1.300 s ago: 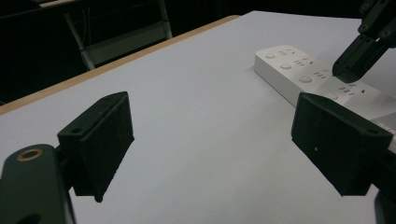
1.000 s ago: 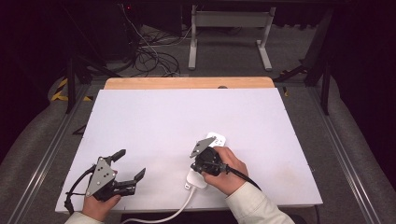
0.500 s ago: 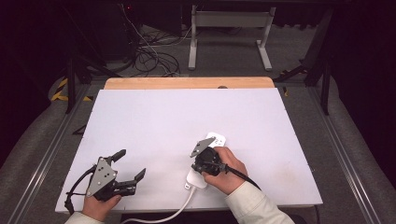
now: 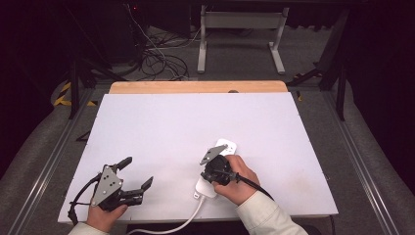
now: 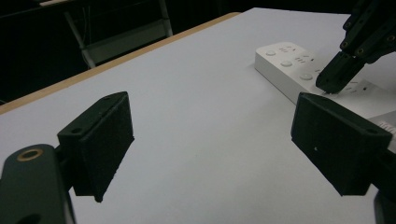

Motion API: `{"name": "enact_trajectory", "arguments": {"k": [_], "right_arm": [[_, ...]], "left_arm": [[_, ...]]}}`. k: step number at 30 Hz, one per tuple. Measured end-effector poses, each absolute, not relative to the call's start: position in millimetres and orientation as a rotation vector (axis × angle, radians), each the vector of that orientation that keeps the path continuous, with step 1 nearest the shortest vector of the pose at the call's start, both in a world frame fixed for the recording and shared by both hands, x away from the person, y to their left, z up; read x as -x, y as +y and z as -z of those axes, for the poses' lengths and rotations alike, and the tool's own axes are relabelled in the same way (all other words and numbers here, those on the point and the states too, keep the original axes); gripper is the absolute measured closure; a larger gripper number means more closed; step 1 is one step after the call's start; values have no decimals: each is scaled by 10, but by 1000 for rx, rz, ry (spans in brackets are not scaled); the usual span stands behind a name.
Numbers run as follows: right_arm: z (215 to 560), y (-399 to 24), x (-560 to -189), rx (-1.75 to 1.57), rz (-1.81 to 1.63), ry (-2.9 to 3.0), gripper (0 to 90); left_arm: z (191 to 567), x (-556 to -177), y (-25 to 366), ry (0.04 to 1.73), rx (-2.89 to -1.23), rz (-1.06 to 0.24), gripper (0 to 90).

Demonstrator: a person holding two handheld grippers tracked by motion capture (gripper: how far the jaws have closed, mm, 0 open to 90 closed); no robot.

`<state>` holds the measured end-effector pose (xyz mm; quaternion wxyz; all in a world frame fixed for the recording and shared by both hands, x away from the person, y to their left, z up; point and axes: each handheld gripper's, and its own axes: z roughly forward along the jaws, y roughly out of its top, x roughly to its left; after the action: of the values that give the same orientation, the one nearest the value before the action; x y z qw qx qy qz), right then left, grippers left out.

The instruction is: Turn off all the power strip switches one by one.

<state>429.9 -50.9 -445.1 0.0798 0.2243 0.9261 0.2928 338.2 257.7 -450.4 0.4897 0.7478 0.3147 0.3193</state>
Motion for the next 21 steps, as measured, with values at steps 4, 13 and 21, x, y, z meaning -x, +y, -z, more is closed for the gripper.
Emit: {"name": "enact_trajectory", "arguments": {"k": [4, 13, 21], "right_arm": [[4450, -503, -4293, -670, -867, 2770, 900], [4452, -519, -4274, -685, -895, 2746, 900], [4118, -694, -4253, -665, -1147, 2575, 900]], "left_arm": [[4508, -3377, 2568, 770, -1813, -768, 138], [4512, -3384, 2562, 775, -1813, -768, 138], [4513, -3392, 2580, 777, -1808, -766, 138]]}}
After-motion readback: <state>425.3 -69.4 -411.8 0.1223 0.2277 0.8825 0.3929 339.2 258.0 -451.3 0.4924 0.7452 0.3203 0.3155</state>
